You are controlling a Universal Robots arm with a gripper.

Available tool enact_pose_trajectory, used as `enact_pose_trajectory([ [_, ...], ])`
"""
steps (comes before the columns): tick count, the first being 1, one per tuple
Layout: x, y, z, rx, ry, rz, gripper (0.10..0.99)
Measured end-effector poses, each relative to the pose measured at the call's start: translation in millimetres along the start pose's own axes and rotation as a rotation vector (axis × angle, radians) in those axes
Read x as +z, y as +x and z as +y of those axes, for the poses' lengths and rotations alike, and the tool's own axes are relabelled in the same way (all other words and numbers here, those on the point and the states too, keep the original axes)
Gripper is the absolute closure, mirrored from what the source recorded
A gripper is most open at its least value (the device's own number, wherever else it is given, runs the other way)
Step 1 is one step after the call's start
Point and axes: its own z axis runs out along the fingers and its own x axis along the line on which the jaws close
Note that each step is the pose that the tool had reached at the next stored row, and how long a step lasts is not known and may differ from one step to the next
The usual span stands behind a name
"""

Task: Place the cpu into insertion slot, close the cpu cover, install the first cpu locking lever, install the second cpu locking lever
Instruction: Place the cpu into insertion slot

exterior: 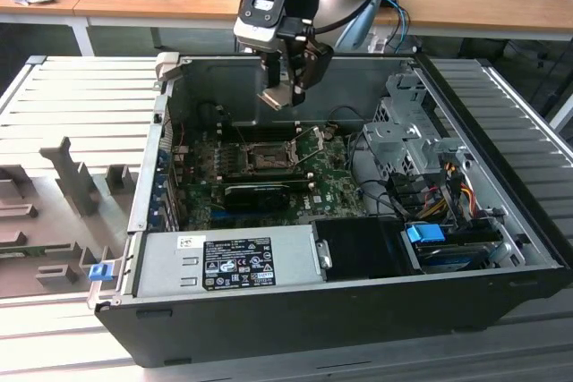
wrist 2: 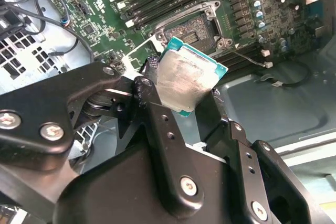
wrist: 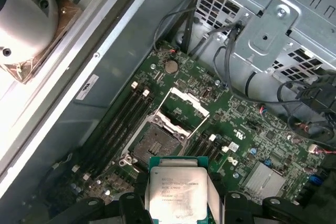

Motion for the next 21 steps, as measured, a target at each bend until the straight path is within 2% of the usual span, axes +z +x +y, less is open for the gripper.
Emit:
enact_pose_trajectory([
  [21,2.7,-0.1,-0.1,0.144,-0.001,-0.0140,0.557],
])
